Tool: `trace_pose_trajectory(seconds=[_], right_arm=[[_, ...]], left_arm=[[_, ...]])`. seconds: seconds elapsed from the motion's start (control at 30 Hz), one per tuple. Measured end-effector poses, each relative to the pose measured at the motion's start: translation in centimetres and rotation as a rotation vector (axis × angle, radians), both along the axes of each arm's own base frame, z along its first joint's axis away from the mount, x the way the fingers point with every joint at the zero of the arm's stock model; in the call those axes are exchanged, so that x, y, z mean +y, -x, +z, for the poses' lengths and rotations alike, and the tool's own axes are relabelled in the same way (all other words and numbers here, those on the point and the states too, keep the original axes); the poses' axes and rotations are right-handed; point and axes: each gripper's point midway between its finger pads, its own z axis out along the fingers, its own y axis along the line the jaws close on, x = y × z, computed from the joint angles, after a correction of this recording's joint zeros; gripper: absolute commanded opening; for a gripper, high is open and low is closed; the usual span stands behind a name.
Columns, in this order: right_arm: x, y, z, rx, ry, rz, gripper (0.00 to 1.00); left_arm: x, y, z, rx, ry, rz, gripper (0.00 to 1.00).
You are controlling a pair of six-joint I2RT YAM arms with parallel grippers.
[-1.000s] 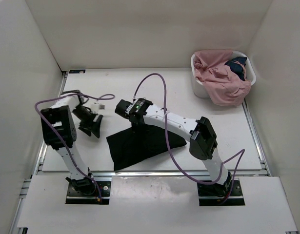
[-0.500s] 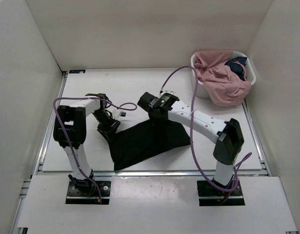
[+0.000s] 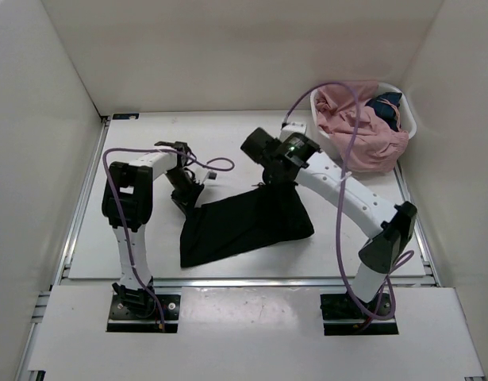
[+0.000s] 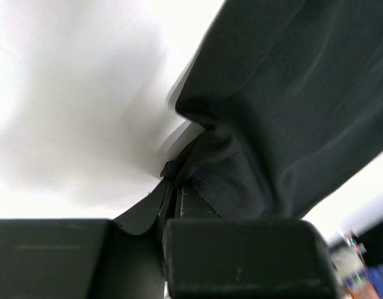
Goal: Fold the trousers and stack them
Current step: Fold the trousers
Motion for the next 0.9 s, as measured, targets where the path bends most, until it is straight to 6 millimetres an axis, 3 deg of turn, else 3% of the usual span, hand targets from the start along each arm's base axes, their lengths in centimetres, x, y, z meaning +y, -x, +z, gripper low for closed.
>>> trace_pose_trajectory(seconds=[0.13, 0.27, 0.37, 0.63, 0.77, 0.9], right_arm=[[0.7, -1.9, 5.8, -0.128, -0.076, 0.025, 0.0], [2.5, -2.1, 8.0, -0.159, -0.138, 0.065, 0.0], [5.6, -1.7, 6.7, -0.125, -0.15, 0.119, 0.0], [17.0, -1.6, -2.0, 0.016, -0.217, 0.27, 0.0], [20.5, -1.5, -4.7, 0.062, -0.274, 0.31, 0.0], [22.7, -1.2, -5.5, 0.08, -0.336, 0.34, 0.0]], left_arm=[[-1.0, -4.5, 0.2, -0.1, 0.015, 0.013, 0.14], [-1.1, -7.0, 0.3, -0.164, 0.01, 0.02, 0.14], [-0.8, -7.3, 0.2, -0.163, -0.004, 0.029, 0.14], [0.5, -8.3, 0.2, -0.156, -0.014, 0.074, 0.14], [1.1, -8.7, 0.1, -0.158, -0.022, 0.093, 0.14], [1.6, -9.2, 0.1, -0.165, -0.049, 0.108, 0.14]])
